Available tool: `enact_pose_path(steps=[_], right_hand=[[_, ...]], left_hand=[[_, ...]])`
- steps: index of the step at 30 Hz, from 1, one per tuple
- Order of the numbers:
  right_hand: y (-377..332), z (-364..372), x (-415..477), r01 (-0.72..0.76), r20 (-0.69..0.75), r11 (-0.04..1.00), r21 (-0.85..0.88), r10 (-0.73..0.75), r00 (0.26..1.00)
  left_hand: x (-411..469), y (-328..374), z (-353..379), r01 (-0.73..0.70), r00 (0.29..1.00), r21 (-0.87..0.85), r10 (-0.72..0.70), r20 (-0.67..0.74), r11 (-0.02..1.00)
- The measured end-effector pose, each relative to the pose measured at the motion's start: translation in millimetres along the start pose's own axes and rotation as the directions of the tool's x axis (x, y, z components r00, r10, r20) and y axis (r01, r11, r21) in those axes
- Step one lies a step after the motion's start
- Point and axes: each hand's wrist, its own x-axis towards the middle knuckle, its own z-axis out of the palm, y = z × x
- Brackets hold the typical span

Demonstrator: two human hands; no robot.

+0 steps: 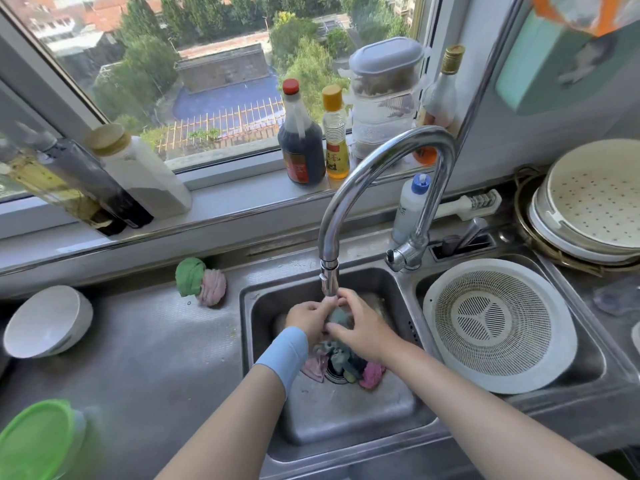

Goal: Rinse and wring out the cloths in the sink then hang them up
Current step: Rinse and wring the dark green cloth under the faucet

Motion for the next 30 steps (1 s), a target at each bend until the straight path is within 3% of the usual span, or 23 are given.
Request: enact_pose_path(steps=[2,5,9,13,16,19,21,23,25,30], right_hand=[[-4.4,5.7,4.6,-0.017,-0.027,0.998,0.055,0.018,0.999],[-11.7,7.3,17.1,-0.095,-0.132,0.982,0.162,0.117,0.984],[-23.8,4.3,26.5,-0.200,-0.198,0.965,0.169,0.232,0.952],[-33.4,6.4,30.9,-0.293,-0.154,0.904,0.312,0.353,0.923],[-38.0,11.3,31.1,-0.280,-0.126,0.902,0.330,0.336,0.933],[-33.9,7.4,24.1,-0.285,-0.009,0.866,0.411,0.316,0.949],[-24.5,-0.2,18.8,-0.292,0.051,0.913,0.284,0.289,0.956],[-20.1,-5.6,14.0,-0.294,0.001,0.953,0.076,0.295,0.956],[-22.8,-4.3,12.9,-0.320,-0.082,0.945,0.069,0.325,0.942],[-46.9,17.6,21.9,-0.329,-0.173,0.880,0.342,0.403,0.899]], left_hand=[[-3.8,1.2,1.7,-0.013,0.997,-0.023,0.015,0.076,1.000],[-7.6,0.3,-4.5,-0.032,0.991,-0.191,0.056,0.118,0.981],[-1.4,3.5,-25.2,-0.214,0.970,0.024,0.210,0.120,0.976],[-3.9,9.8,-32.6,-0.324,0.882,-0.012,0.306,0.358,0.946],[-1.3,13.5,-34.8,-0.314,0.923,0.042,0.294,0.248,0.949],[6.3,14.2,-46.3,-0.372,0.928,0.341,0.346,0.136,0.863],[10.8,12.9,-55.9,-0.386,0.921,0.453,0.362,0.144,0.804],[12.0,12.7,-61.2,-0.372,0.928,0.492,0.319,0.192,0.787],[13.4,9.6,-62.7,-0.345,0.937,0.491,0.268,0.222,0.800],[10.0,1.6,-59.7,-0.361,0.915,0.268,0.283,0.287,0.893]])
